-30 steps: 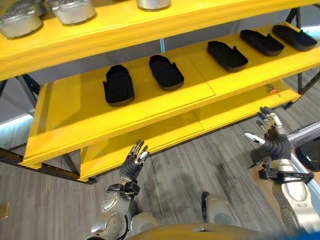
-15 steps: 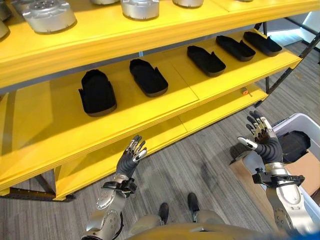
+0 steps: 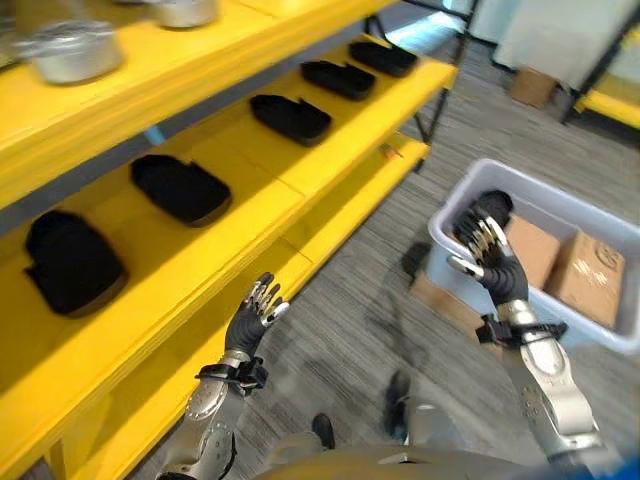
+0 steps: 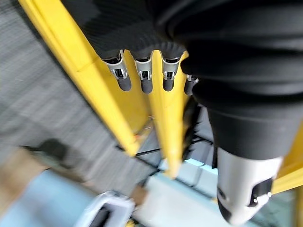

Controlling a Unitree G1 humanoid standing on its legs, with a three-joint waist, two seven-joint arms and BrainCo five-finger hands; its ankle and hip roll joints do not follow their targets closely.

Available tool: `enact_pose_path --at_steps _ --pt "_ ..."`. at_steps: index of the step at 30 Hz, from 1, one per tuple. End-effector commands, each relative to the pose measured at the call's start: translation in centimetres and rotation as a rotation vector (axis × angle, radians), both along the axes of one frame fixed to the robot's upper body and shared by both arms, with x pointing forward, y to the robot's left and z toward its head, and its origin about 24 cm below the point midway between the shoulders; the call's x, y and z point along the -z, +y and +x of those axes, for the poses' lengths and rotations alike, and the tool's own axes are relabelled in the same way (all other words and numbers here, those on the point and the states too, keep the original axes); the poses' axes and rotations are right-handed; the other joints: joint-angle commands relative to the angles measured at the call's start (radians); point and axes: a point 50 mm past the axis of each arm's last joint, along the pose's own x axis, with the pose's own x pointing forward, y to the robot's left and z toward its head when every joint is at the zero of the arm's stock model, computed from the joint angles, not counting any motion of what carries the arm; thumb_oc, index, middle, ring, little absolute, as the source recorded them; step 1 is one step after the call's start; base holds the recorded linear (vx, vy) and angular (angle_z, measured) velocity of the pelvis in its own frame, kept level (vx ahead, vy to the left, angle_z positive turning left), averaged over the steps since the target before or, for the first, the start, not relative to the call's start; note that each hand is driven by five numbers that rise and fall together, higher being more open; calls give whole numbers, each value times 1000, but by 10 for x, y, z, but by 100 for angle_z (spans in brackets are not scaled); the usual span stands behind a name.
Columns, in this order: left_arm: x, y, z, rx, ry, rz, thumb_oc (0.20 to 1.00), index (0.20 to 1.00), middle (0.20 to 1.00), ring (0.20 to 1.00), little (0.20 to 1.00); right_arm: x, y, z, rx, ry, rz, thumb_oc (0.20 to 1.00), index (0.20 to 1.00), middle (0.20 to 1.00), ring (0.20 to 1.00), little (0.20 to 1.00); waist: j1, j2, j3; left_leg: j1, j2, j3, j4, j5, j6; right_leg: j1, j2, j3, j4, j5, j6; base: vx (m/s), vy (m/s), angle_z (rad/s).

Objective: Move parts from the plastic box to the shelf.

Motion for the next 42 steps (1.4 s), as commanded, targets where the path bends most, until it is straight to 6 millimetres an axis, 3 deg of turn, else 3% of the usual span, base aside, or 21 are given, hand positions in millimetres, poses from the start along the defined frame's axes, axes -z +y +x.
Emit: enact_pose_path --at_steps 1,2,4,8,11,14,17,19,21,23,24,26,29,30,31,32,38,39,42 --pt "-31 5 11 -2 -159 54 1000 1000 1000 1000 1000 -21 -5 4 32 -100 -29 1000 1000 1000 1000 1000 -7 23 44 36 -17 -127 -1 -48 -48 35 -9 -44 -86 129 43 251 -183 -36" --pt "-30 0 15 3 -160 56 1000 1000 1000 1000 1000 -23 -7 2 48 -110 -22 1000 1000 1000 1000 1000 -23 -1 36 64 -12 -122 -3 -78 -70 64 -16 -22 -119 146 55 319 -232 -12" --pt "-30 -6 22 4 -167 49 1000 1000 1000 1000 1000 -24 -10 3 74 -120 -15 1000 1000 1000 1000 1000 -31 -14 17 87 15 -118 16 -101 -98 71 -5 -53 -95 143 46 396 -311 33" --pt "-35 -17 30 16 -196 9 1000 1000 1000 1000 1000 -28 -19 5 113 -138 -31 1000 1000 1000 1000 1000 -70 6 9 88 77 -145 57 -93 -126 65 28 -70 -8 72 6 251 -243 18" --pt "-39 -24 38 44 -214 13 1000 1000 1000 1000 1000 -31 -22 7 126 -148 -41 1000 1000 1000 1000 1000 -91 20 13 86 117 -148 79 -31 -150 55 64 -63 25 26 -24 184 -220 -10" --pt "-46 -23 42 41 -243 37 1000 1000 1000 1000 1000 -36 -22 11 120 -167 -61 1000 1000 1000 1000 1000 -96 31 15 60 146 -153 145 75 -170 69 124 -44 -4 4 -55 150 -205 -13" --pt "-48 -21 45 17 -249 28 1000 1000 1000 1000 1000 -37 -22 15 123 -173 -67 1000 1000 1000 1000 1000 -89 10 25 -7 173 -160 341 174 -178 123 184 -10 -65 -14 -98 171 -256 -35" --pt "-46 -22 45 10 -237 25 1000 1000 1000 1000 1000 -37 -22 15 124 -174 -67 1000 1000 1000 1000 1000 -79 -12 33 -51 181 -150 448 188 -169 170 206 11 -103 -27 -118 178 -211 -52" --pt "-44 -24 45 0 -226 16 1000 1000 1000 1000 1000 -36 -23 15 143 -168 -68 1000 1000 1000 1000 1000 -60 -37 48 -127 164 -150 453 142 -143 209 202 40 -134 -28 -112 159 -84 -42" --pt "-44 -25 46 -7 -225 17 1000 1000 1000 1000 1000 -39 -22 17 145 -181 -63 1000 1000 1000 1000 1000 -40 -59 58 -210 123 -170 403 85 -124 232 197 70 -152 -24 -97 152 12 -39" --pt "-44 -25 46 -13 -224 19 1000 1000 1000 1000 1000 -39 -21 18 142 -187 -59 1000 1000 1000 1000 1000 -33 -67 60 -239 125 -181 357 77 -122 238 196 87 -157 -24 -89 174 72 -35" --pt "-41 -25 45 -17 -217 20 1000 1000 1000 1000 1000 -37 -22 18 147 -177 -62 1000 1000 1000 1000 1000 -14 -73 60 -277 129 -215 216 105 -135 259 197 114 -160 -34 -77 224 135 -41" --pt "-40 -22 44 -42 -213 26 1000 1000 1000 1000 1000 -34 -22 18 151 -166 -73 1000 1000 1000 1000 1000 18 -52 60 -298 162 -299 11 253 -181 296 209 158 -143 -67 -68 280 195 -74" --pt "-40 -21 43 -53 -216 25 1000 1000 1000 1000 1000 -33 -23 18 156 -164 -79 1000 1000 1000 1000 1000 28 -44 61 -301 162 -336 -27 274 -196 312 211 178 -138 -80 -62 427 374 -122" --pt "-40 -17 42 -72 -222 13 1000 1000 1000 1000 1000 -31 -22 16 153 -157 -75 1000 1000 1000 1000 1000 36 -31 54 -262 175 -337 -34 247 -205 356 206 232 -130 -117 -56 383 414 -170" --pt "-41 -17 41 -73 -225 18 1000 1000 1000 1000 1000 -30 -19 16 142 -155 -67 1000 1000 1000 1000 1000 42 -26 52 -251 171 -352 -37 245 -208 361 202 244 -133 -114 -54 403 579 -158" --pt "-61 -5 51 -95 -310 99 1000 1000 1000 1000 1000 -27 -1 20 90 -142 -13 1000 1000 1000 1000 1000 36 -52 62 -255 106 -217 74 130 -133 324 77 296 -105 -81 15 105 387 -97" --pt "-71 0 57 -114 -349 139 1000 1000 1000 1000 1000 -30 5 24 77 -155 -1 1000 1000 1000 1000 1000 30 -62 69 -283 94 -174 111 97 -123 281 49 290 -104 -44 37 0 309 -33" --pt "-79 2 62 -128 -379 167 1000 1000 1000 1000 1000 -35 9 28 63 -175 -2 1000 1000 1000 1000 1000 33 -72 76 -286 95 -135 116 79 -117 252 37 272 -101 -6 53 -8 155 -61"
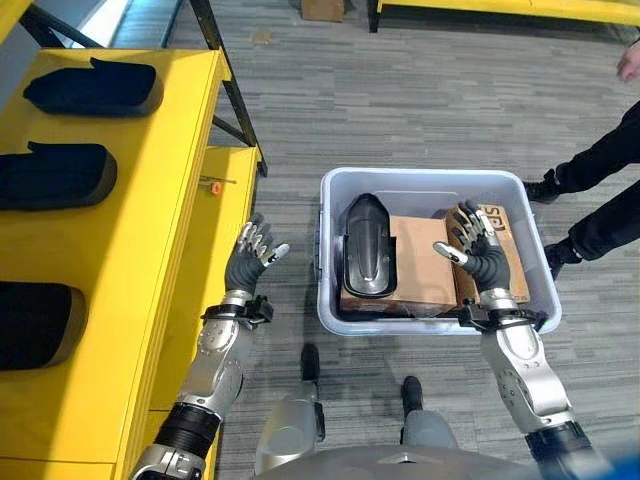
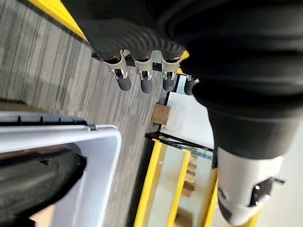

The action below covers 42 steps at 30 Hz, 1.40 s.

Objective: Move parts from the plastic box to the shelf.

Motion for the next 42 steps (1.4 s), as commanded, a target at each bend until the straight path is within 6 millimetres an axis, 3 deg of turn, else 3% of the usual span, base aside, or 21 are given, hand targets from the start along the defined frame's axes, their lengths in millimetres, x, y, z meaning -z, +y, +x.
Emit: enact_pose_path --at_steps 1,2,3,10,16,19,35,42 --pt "-31 1 3 -29 -166 60 1000 1000 1000 1000 1000 -35 -12 7 25 -170 -33 1000 1000 1000 1000 1000 -6 0 -2 -60 112 45 157 -100 -76 -22 -8 -112 72 -72 21 -25 41 -65" --pt "-31 1 3 -29 -167 60 1000 1000 1000 1000 1000 -36 -12 7 25 -171 -33 1000 1000 1000 1000 1000 -5 0 -2 -61 112 46 158 -100 -76 -22 -8 -112 71 -71 21 17 37 -86" --pt "-38 1 7 -26 -195 100 1000 1000 1000 1000 1000 -38 -9 8 8 -181 -46 1000 1000 1000 1000 1000 -9 -14 17 -47 125 85 156 -102 -82 -38 -9 -185 74 -38 24 41 -2 -73" --pt "-68 -26 21 41 -337 193 1000 1000 1000 1000 1000 -51 -19 4 51 -247 -56 1000 1000 1000 1000 1000 -57 1 81 -97 135 59 171 -84 -102 -91 14 -166 88 -106 -10 25 -40 -10" --pt "-90 -44 34 40 -434 230 1000 1000 1000 1000 1000 -67 -17 6 77 -328 -82 1000 1000 1000 1000 1000 -91 12 126 -133 151 63 165 -66 -115 -156 27 -144 105 -113 -20 -12 -58 -1" --pt "-92 -46 39 31 -433 236 1000 1000 1000 1000 1000 -70 -16 7 78 -340 -82 1000 1000 1000 1000 1000 -100 9 137 -137 156 71 161 -62 -117 -171 31 -135 105 -110 -21 -17 -29 -10" --pt "-81 -16 75 -245 -291 193 1000 1000 1000 1000 1000 -78 -3 16 89 -372 -31 1000 1000 1000 1000 1000 -146 -39 209 -183 177 119 152 -50 -130 -258 58 -95 114 -90 -23 -4 -8 -9" --pt "-91 -2 94 -338 -264 221 1000 1000 1000 1000 1000 -78 6 21 74 -369 -7 1000 1000 1000 1000 1000 -169 -71 225 -220 186 127 154 -43 -135 -299 73 -89 118 -79 -22 -6 0 -5"
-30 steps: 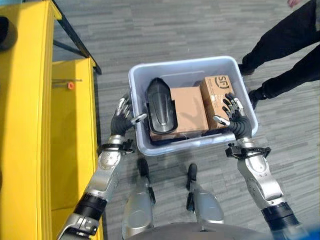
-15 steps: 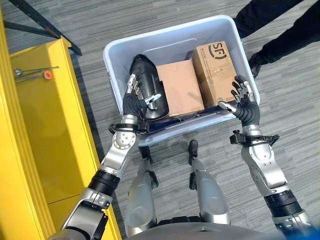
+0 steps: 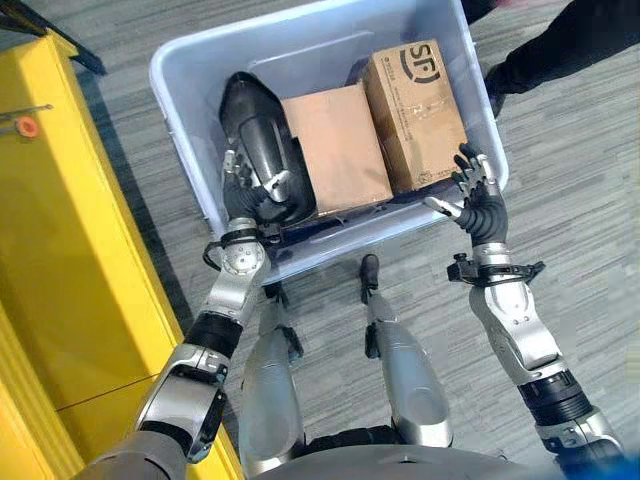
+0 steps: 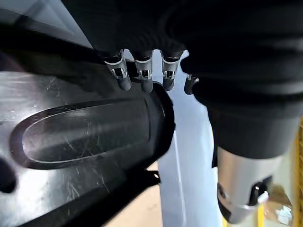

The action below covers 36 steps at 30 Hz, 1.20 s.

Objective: Move parts from the plastic box to the shelf.

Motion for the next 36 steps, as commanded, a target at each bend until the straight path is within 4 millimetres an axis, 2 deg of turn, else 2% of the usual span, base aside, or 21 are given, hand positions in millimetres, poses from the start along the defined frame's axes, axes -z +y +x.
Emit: enact_pose_path --at_steps 1,3,4,8,10,19,25,28,36 --pt "-19 10 7 -43 -56 48 1000 1000 1000 1000 1000 -31 -4 -3 24 -165 59 1000 1000 1000 1000 1000 -22 -8 -18 8 53 -12 113 -76 -63 -8 -52 25 153 -100 72 -13 18 3" --pt "-20 12 10 -52 -49 58 1000 1000 1000 1000 1000 -31 -3 -3 20 -166 58 1000 1000 1000 1000 1000 -27 -12 -17 2 53 -11 114 -76 -63 -15 -50 27 153 -100 72 32 16 -2" --pt "-24 16 15 -72 -41 64 1000 1000 1000 1000 1000 -31 -2 -2 14 -167 62 1000 1000 1000 1000 1000 -36 -16 -16 4 53 -19 116 -101 -73 -11 -50 28 155 -118 79 46 44 -7" --pt "-37 22 27 -99 -31 97 1000 1000 1000 1000 1000 -31 2 -1 -2 -170 70 1000 1000 1000 1000 1000 -57 -29 -13 -15 56 -13 120 -101 -75 -35 -44 36 157 -110 81 -2 24 -5" --pt "-48 25 34 -113 -23 167 1000 1000 1000 1000 1000 -31 2 -2 -16 -169 70 1000 1000 1000 1000 1000 -72 -39 -15 -24 58 -6 121 -99 -76 -47 -39 44 155 -102 84 0 0 0" --pt "-66 19 49 -110 10 357 1000 1000 1000 1000 1000 -28 1 -7 -58 -171 66 1000 1000 1000 1000 1000 -107 -53 -22 -47 64 1 132 -102 -79 -72 -33 59 153 -96 87 -13 12 -4" --pt "-58 15 55 -85 78 435 1000 1000 1000 1000 1000 -25 -1 -12 -86 -161 64 1000 1000 1000 1000 1000 -130 -61 -32 -52 64 11 133 -105 -80 -79 -32 67 147 -88 90 -5 5 -8" --pt "-52 6 55 -44 97 469 1000 1000 1000 1000 1000 -25 -1 -13 -102 -159 54 1000 1000 1000 1000 1000 -134 -60 -36 -51 64 11 133 -105 -80 -80 -30 71 146 -90 90 3 5 -13" --pt "-35 -10 49 28 92 478 1000 1000 1000 1000 1000 -25 -3 -15 -104 -162 48 1000 1000 1000 1000 1000 -123 -49 -38 -45 57 6 127 -103 -77 -70 -34 65 142 -92 90 1 -2 -3"
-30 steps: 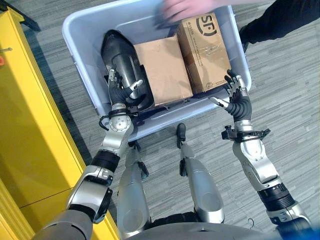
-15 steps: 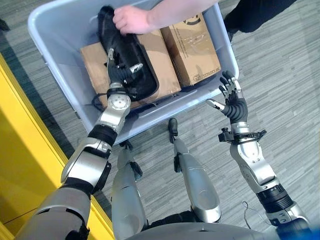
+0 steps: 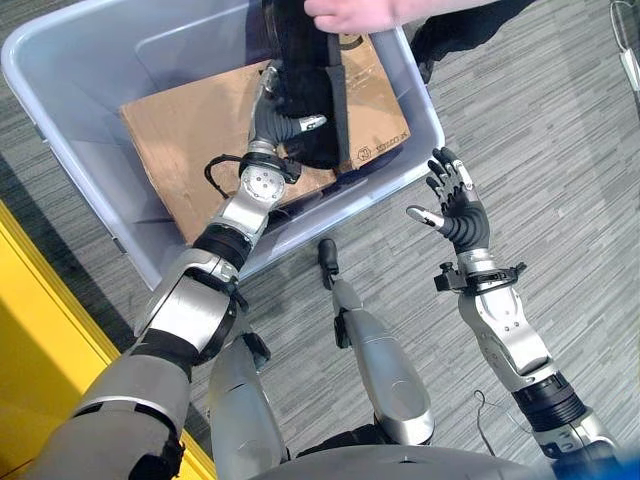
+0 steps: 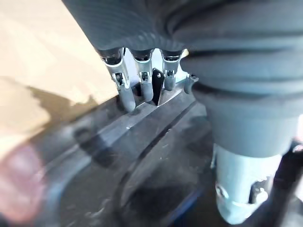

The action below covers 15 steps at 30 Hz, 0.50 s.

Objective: Move parts from the plastic box to the shelf.

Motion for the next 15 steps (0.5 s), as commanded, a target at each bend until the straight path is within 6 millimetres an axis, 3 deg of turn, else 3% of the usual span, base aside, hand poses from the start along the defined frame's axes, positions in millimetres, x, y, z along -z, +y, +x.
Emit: enact_pose_path --at_steps 1,15 --pt "45 35 -6 -122 151 -5 1000 1000 1000 1000 1000 -33 -18 -7 31 -170 41 1000 1000 1000 1000 1000 4 39 10 41 21 -34 84 -106 -62 36 -66 12 141 -132 101 0 0 0" --pt "54 13 -40 21 35 -231 1000 1000 1000 1000 1000 -33 -27 -8 76 -168 44 1000 1000 1000 1000 1000 57 70 8 77 -1 -49 60 -107 -53 80 -80 -5 127 -142 99 2 1 1"
